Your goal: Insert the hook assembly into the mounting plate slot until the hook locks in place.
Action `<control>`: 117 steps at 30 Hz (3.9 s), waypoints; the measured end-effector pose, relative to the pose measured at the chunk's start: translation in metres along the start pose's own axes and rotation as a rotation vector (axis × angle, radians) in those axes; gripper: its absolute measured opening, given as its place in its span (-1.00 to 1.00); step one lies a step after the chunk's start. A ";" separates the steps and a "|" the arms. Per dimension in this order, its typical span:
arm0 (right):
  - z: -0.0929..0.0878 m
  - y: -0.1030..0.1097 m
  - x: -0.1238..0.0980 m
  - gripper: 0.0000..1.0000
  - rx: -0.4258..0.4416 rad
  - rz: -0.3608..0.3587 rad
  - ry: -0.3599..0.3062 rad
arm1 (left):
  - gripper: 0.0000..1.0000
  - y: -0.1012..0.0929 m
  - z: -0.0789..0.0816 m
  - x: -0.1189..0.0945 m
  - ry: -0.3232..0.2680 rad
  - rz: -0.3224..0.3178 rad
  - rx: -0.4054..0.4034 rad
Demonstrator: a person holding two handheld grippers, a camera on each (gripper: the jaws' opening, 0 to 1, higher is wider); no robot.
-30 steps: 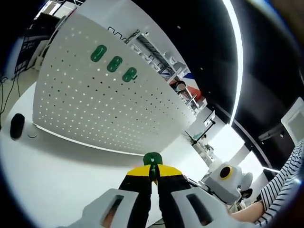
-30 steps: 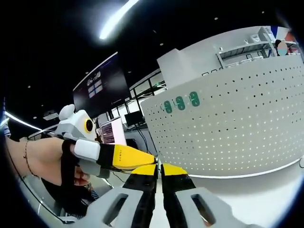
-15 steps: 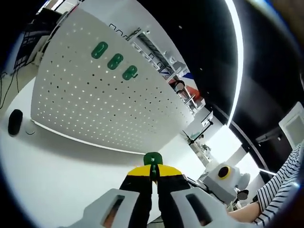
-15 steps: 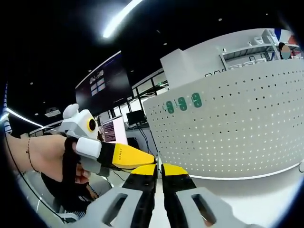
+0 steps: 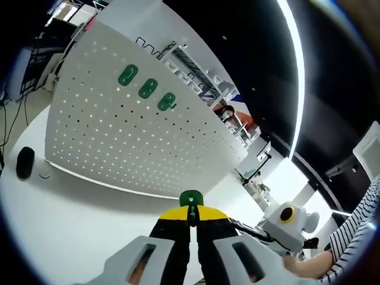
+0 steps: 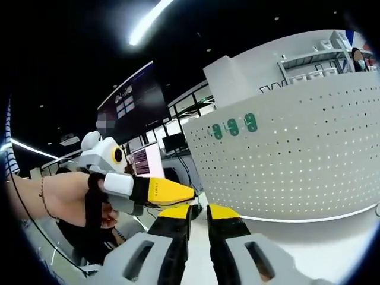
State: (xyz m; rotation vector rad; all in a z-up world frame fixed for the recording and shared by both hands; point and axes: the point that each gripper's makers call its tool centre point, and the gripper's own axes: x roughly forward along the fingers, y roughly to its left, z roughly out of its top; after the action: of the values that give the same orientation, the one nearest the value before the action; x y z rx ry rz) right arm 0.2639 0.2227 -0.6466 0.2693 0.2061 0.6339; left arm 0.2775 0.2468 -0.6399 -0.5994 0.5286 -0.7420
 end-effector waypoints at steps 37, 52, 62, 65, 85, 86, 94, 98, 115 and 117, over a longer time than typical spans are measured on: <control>-0.056 -0.107 -0.099 0.04 -0.003 -0.384 0.168 | -0.97 0.048 0.060 -0.016 -0.189 0.346 0.419; -0.078 -0.127 -0.128 0.26 -0.024 -0.494 0.254 | -0.97 0.063 0.098 -0.018 -0.294 0.445 0.520; -0.087 -0.132 -0.139 0.33 -0.025 -0.523 0.292 | -0.97 0.078 0.120 -0.019 -0.343 0.513 0.538; -0.087 -0.132 -0.140 0.35 -0.023 -0.529 0.293 | -0.97 0.083 0.130 -0.021 -0.365 0.535 0.551; -0.102 -0.134 -0.149 0.39 0.003 -0.552 0.342 | -0.98 0.100 0.182 -0.007 -0.454 0.611 0.641; -0.102 -0.135 -0.149 0.39 0.004 -0.555 0.341 | -0.98 0.101 0.184 -0.006 -0.457 0.613 0.639; -0.102 -0.143 -0.156 0.42 0.025 -0.627 0.335 | -0.98 0.109 0.195 0.000 -0.461 0.634 0.650; -0.104 -0.145 -0.159 0.42 0.028 -0.652 0.338 | -0.98 0.111 0.203 0.004 -0.465 0.637 0.657; -0.105 -0.143 -0.158 0.39 0.048 -0.664 0.335 | -0.98 0.120 0.217 0.016 -0.489 0.659 0.653; -0.105 -0.143 -0.158 0.38 0.043 -0.662 0.334 | -0.98 0.121 0.218 0.017 -0.489 0.657 0.650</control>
State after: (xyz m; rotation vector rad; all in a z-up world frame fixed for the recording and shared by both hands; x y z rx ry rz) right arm 0.1905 0.0353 -0.7727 0.1205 0.6015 0.0110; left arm 0.4816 0.3725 -0.5694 0.0295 -0.0042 -0.0977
